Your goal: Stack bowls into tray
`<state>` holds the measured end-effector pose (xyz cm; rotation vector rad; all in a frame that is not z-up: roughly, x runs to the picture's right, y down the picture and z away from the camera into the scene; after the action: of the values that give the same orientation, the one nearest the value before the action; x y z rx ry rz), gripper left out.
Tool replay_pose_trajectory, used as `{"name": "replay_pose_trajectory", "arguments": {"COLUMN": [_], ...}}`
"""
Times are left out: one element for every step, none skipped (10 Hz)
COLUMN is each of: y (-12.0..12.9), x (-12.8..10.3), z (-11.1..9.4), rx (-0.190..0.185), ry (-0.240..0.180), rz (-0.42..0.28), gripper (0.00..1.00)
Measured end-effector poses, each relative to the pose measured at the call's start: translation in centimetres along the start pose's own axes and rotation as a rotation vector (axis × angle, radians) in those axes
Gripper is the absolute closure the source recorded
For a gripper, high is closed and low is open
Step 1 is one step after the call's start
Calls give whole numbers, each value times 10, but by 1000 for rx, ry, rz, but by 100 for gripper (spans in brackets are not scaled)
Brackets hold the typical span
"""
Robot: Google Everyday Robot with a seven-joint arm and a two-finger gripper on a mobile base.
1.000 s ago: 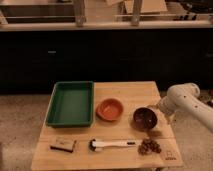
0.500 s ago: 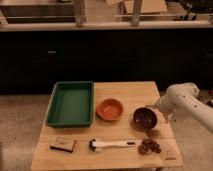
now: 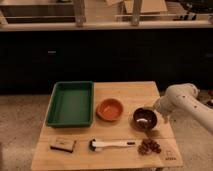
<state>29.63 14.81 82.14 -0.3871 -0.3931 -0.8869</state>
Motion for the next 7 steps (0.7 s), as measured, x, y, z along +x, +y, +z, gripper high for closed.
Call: {"name": "replay_pose_trajectory", "arguments": {"y": [2, 4, 7, 10, 13, 13, 13], "x": [-5, -10, -15, -19, -24, -27, -30], "z": [3, 7, 12, 17, 23, 27, 31], "rx": [-6, -14, -25, -34, -43, -48, -53], "ry": [-15, -31, -49, -63, -79, -90, -100], "rz": [-24, -48, -68, -80, -98, -110, -123], "gripper": [20, 20, 20, 20, 20, 20, 20]}}
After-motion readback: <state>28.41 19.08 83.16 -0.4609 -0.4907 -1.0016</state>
